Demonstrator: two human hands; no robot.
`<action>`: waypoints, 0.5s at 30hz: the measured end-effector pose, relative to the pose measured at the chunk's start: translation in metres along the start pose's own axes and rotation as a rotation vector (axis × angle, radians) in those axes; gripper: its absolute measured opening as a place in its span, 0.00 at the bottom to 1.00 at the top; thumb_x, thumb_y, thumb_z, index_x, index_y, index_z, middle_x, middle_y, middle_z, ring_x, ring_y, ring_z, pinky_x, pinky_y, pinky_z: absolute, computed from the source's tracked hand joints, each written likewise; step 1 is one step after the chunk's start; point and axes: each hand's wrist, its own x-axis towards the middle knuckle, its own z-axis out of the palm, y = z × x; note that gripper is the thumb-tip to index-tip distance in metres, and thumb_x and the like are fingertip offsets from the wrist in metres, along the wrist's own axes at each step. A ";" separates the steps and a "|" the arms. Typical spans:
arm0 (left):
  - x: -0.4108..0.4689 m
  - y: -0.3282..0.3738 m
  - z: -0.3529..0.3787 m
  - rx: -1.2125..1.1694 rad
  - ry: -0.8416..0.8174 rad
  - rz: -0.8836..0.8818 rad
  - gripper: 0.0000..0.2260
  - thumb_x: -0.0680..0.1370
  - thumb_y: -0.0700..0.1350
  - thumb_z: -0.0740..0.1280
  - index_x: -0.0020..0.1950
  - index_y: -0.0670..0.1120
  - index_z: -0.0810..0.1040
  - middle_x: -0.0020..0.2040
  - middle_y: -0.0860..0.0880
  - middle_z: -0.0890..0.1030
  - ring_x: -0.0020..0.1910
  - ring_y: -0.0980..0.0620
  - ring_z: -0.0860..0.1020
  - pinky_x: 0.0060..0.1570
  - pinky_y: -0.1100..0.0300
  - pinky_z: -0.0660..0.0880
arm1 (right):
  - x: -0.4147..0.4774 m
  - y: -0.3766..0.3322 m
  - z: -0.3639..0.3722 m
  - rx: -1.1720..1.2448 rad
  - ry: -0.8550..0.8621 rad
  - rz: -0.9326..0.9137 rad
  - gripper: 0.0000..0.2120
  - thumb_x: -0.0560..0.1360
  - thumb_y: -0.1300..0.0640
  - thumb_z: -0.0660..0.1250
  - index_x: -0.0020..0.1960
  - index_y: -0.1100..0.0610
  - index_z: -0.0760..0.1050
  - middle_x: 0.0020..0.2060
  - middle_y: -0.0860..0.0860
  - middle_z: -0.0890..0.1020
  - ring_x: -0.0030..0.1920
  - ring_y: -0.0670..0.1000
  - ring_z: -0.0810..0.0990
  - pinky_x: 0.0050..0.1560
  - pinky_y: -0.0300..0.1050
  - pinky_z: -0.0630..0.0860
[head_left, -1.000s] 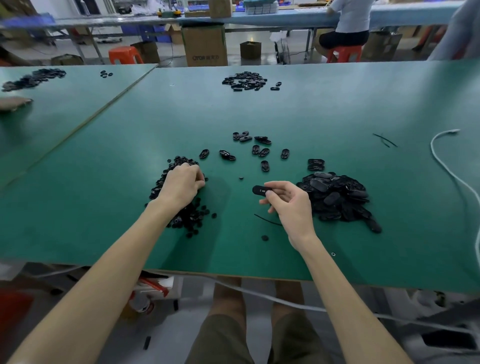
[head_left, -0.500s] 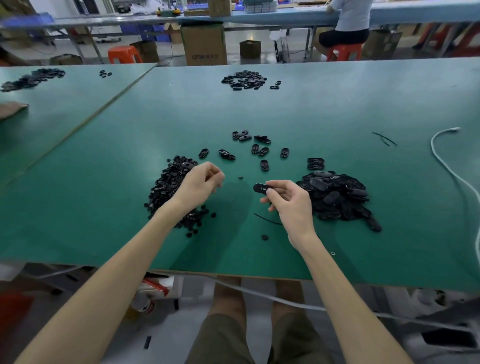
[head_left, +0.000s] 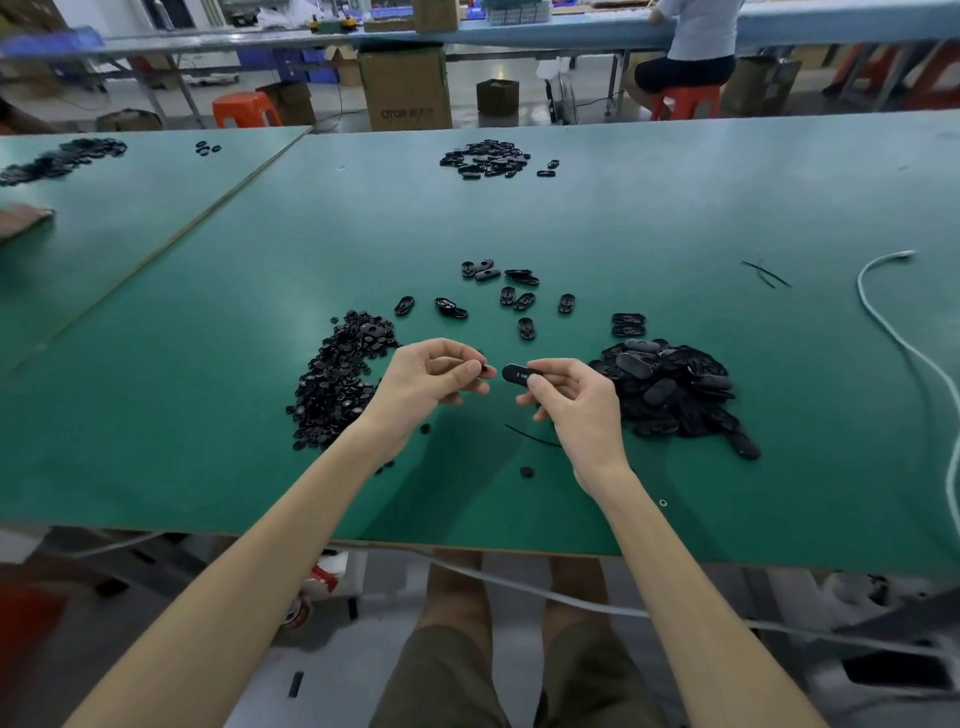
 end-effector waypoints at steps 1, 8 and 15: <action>0.000 -0.001 0.000 -0.001 0.004 0.004 0.08 0.81 0.39 0.70 0.56 0.35 0.80 0.50 0.44 0.88 0.46 0.50 0.86 0.42 0.63 0.77 | 0.000 0.000 0.000 0.001 0.000 0.000 0.05 0.80 0.67 0.70 0.55 0.61 0.82 0.45 0.54 0.88 0.41 0.50 0.88 0.35 0.38 0.79; 0.000 -0.004 0.019 0.157 0.157 0.104 0.03 0.79 0.43 0.73 0.48 0.45 0.82 0.44 0.46 0.85 0.40 0.53 0.85 0.38 0.60 0.76 | -0.001 -0.001 0.001 0.039 -0.005 0.003 0.05 0.79 0.66 0.72 0.54 0.61 0.83 0.44 0.54 0.88 0.41 0.51 0.88 0.34 0.38 0.79; -0.002 -0.011 0.045 0.357 0.275 0.174 0.03 0.80 0.48 0.72 0.48 0.52 0.80 0.50 0.54 0.82 0.48 0.61 0.79 0.45 0.72 0.70 | -0.003 -0.004 0.000 0.083 -0.020 0.016 0.04 0.78 0.65 0.74 0.53 0.61 0.84 0.42 0.54 0.89 0.41 0.54 0.89 0.34 0.40 0.80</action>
